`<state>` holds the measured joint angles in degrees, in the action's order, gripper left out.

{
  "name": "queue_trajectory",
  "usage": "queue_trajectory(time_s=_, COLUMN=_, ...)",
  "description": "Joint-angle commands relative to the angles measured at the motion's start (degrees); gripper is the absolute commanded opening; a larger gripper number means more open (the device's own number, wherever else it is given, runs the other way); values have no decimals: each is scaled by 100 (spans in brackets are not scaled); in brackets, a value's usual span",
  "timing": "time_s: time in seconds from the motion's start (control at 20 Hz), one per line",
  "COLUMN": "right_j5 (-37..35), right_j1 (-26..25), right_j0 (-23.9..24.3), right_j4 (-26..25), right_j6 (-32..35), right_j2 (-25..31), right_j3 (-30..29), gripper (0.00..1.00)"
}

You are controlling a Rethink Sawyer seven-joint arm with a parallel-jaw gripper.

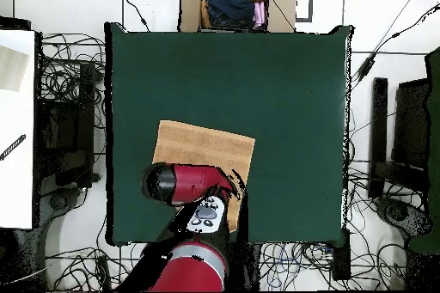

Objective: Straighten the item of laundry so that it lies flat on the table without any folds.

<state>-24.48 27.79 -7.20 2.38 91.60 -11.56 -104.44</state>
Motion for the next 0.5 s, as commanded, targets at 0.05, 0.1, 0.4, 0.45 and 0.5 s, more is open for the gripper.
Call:
queue_trajectory(time_s=0.05, right_j5=394, right_j1=-77, right_j0=-43, right_j4=-189, right_j6=724, right_j2=339, right_j3=210, gripper=100)
queue_trajectory(time_s=0.1, right_j5=402, right_j1=-48, right_j0=-73, right_j4=-189, right_j6=764, right_j2=319, right_j3=179, gripper=100)
queue_trajectory(time_s=0.4, right_j5=492, right_j1=185, right_j0=-169, right_j4=-159, right_j6=934, right_j2=323, right_j3=-213, gripper=100)
queue_trajectory(time_s=0.45, right_j5=532, right_j1=183, right_j0=-138, right_j4=-147, right_j6=934, right_j2=370, right_j3=-271, gripper=100)
queue_trajectory(time_s=0.5, right_j5=581, right_j1=183, right_j0=-112, right_j4=-140, right_j6=935, right_j2=409, right_j3=-323, gripper=100)
